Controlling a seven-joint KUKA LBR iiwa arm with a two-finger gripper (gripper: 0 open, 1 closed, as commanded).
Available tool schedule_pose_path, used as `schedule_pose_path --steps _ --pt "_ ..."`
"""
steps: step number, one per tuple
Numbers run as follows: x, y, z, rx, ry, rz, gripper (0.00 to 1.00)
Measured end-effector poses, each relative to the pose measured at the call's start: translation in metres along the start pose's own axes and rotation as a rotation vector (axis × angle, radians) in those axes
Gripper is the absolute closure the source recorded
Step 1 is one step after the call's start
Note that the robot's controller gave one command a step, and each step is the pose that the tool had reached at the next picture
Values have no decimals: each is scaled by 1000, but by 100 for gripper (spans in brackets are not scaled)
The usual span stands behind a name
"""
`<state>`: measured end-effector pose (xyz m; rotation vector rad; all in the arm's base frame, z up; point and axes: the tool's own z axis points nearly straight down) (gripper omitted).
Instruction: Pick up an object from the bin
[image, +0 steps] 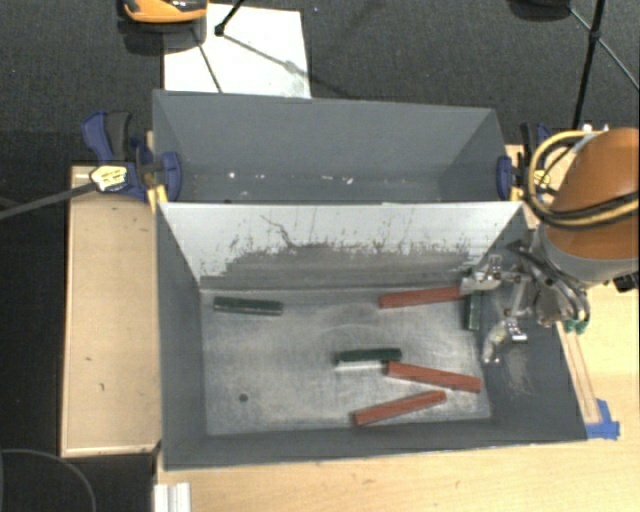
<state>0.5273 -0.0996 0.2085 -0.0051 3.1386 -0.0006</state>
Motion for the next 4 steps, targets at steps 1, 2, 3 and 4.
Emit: schedule_pose_path --steps 1,2,3,4 --pt "0 0 0 0 0 -1 0" --pt "5 3 42 1 -8 15 0" --pt "-9 -14 133 -4 14 120 100" --pt "-9 -14 133 -4 14 118 100"
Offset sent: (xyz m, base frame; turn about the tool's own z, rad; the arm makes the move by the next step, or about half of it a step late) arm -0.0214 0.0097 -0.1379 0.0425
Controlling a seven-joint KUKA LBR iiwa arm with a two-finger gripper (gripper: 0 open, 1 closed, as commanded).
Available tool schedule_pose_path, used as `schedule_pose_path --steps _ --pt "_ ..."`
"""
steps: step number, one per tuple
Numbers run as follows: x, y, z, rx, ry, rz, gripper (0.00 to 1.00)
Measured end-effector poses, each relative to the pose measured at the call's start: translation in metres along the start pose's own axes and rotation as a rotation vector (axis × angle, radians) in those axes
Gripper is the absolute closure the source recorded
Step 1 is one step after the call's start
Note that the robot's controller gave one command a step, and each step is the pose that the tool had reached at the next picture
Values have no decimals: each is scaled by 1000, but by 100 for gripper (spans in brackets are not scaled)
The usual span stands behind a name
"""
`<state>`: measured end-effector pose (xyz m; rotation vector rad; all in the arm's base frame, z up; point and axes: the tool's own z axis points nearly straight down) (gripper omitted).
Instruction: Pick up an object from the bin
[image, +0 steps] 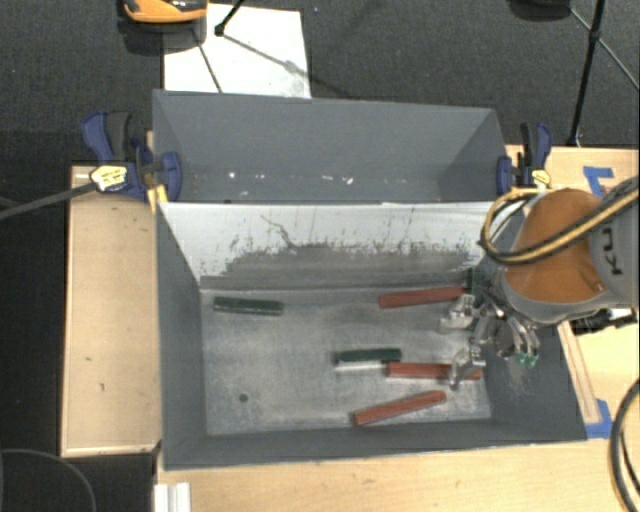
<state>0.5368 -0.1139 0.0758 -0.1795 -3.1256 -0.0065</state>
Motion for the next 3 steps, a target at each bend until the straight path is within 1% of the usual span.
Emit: schedule_pose_path --steps 1,2,3 --pt "-5 34 -49 3 -9 42 100" --pt "14 -9 6 3 -15 -39 0" --pt "11 -8 2 5 -20 -45 100"
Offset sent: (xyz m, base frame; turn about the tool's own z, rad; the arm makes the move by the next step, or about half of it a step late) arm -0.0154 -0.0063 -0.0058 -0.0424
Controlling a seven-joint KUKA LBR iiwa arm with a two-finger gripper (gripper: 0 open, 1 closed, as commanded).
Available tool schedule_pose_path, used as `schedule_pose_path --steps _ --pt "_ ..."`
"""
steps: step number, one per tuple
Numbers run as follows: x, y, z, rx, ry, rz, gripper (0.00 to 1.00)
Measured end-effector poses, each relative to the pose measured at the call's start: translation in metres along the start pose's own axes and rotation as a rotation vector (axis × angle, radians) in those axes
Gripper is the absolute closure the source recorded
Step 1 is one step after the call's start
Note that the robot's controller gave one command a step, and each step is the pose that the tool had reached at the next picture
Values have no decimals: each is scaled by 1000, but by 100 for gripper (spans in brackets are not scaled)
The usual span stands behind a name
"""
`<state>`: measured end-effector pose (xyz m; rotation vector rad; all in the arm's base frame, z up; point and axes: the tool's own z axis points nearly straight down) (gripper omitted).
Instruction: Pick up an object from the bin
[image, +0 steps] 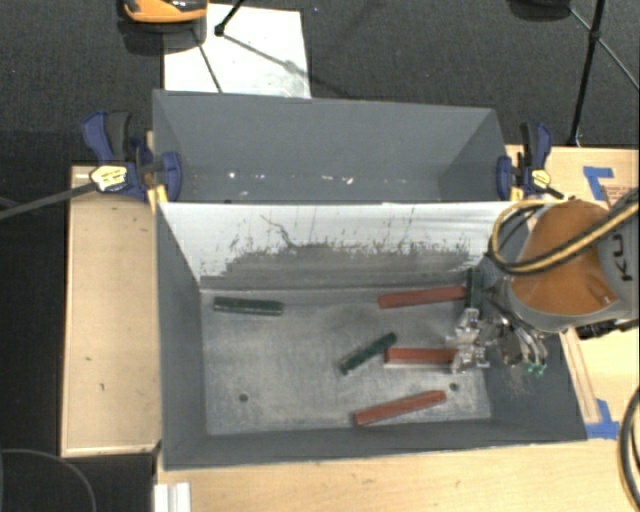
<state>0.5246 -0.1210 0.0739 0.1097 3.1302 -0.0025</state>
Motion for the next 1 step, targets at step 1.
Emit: schedule_pose_path --steps 1 --pt "0 0 0 0 0 -1 100"
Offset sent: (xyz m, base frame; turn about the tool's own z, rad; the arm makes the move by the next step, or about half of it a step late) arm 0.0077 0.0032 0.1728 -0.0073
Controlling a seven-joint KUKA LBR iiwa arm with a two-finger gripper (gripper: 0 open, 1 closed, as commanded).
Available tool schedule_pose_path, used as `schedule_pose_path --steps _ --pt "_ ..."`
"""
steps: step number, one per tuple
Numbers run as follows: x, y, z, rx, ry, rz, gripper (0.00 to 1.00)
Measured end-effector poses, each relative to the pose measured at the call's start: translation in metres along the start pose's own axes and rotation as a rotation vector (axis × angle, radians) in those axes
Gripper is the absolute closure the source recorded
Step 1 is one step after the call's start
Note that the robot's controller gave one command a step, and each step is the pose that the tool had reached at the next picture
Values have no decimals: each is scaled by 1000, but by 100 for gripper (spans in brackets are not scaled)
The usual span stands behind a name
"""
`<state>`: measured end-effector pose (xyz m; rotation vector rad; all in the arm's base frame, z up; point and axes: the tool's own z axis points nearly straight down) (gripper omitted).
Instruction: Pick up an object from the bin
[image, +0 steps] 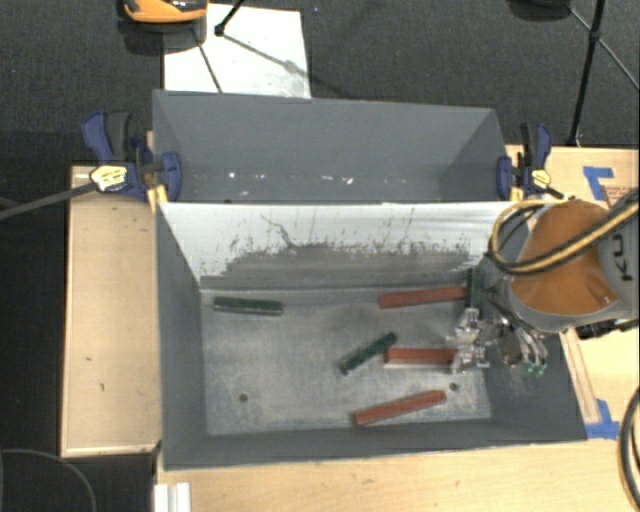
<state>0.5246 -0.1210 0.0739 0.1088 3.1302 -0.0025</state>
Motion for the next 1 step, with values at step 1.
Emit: schedule_pose_path --steps 1 --pt "-11 3 -177 0 -1 -12 100"
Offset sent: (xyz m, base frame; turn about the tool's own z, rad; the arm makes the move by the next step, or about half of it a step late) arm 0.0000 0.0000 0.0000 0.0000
